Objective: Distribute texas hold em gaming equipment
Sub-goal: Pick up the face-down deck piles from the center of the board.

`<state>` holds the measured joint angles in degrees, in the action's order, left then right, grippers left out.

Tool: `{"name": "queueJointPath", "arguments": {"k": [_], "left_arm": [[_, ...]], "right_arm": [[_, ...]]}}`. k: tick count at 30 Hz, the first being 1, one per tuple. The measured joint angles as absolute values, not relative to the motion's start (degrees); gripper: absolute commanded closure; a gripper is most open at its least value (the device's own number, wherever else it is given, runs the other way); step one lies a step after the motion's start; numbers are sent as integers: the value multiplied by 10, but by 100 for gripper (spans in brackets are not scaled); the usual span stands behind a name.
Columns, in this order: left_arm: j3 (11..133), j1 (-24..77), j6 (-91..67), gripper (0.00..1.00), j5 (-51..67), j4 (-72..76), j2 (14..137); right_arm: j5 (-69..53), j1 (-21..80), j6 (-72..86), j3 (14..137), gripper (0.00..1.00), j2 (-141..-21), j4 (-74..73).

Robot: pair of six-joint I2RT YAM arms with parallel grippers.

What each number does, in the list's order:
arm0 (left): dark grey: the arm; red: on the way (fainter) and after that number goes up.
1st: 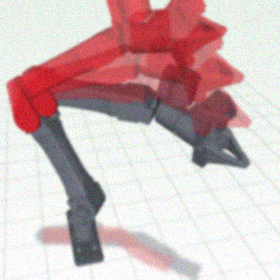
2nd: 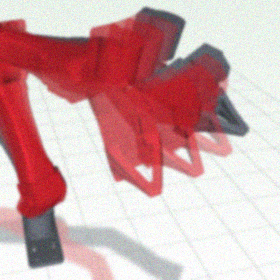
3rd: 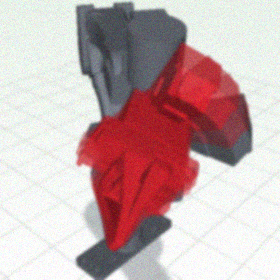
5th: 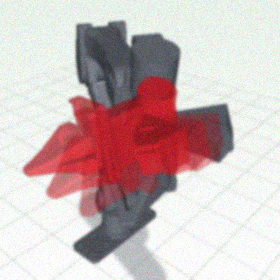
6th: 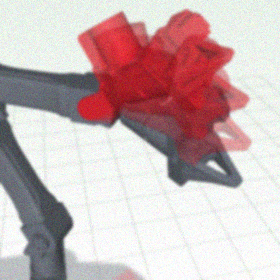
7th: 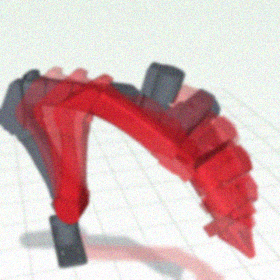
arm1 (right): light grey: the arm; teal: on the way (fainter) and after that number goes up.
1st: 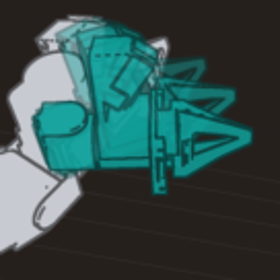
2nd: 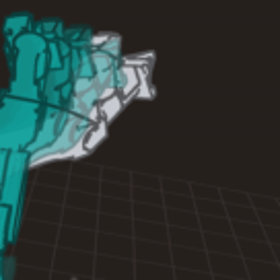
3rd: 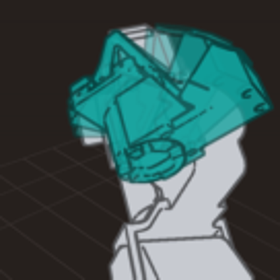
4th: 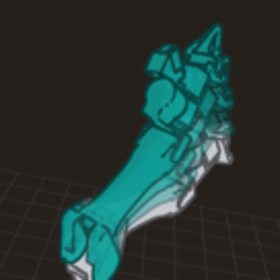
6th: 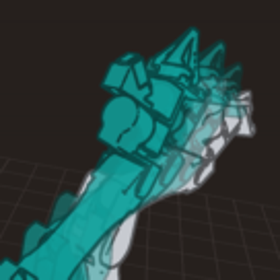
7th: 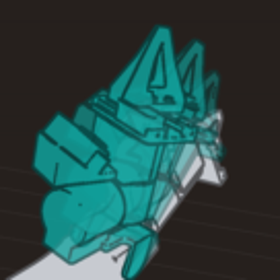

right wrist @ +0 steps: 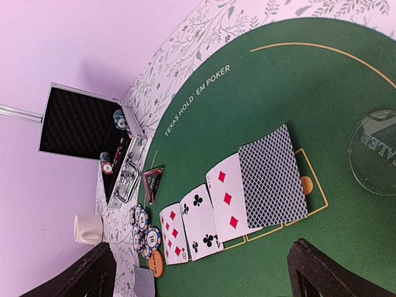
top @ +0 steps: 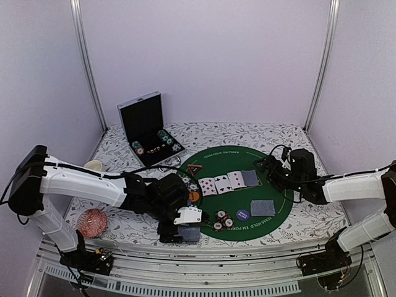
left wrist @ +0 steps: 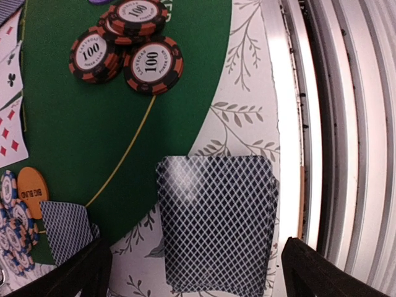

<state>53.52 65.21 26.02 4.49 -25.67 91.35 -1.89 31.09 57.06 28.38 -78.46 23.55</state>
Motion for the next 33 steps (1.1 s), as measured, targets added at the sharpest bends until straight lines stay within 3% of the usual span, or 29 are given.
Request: {"name": "queueJointPath", "arguments": {"k": [17, 33], "left_arm": [[541, 653, 283, 3, 57, -265, 972], [559, 647, 288, 25, 86, -286, 1003]], "right_arm": [[1, 311, 492, 284, 1, -676, 164], [12, 311, 469, 284, 1, -660, 139]]}}
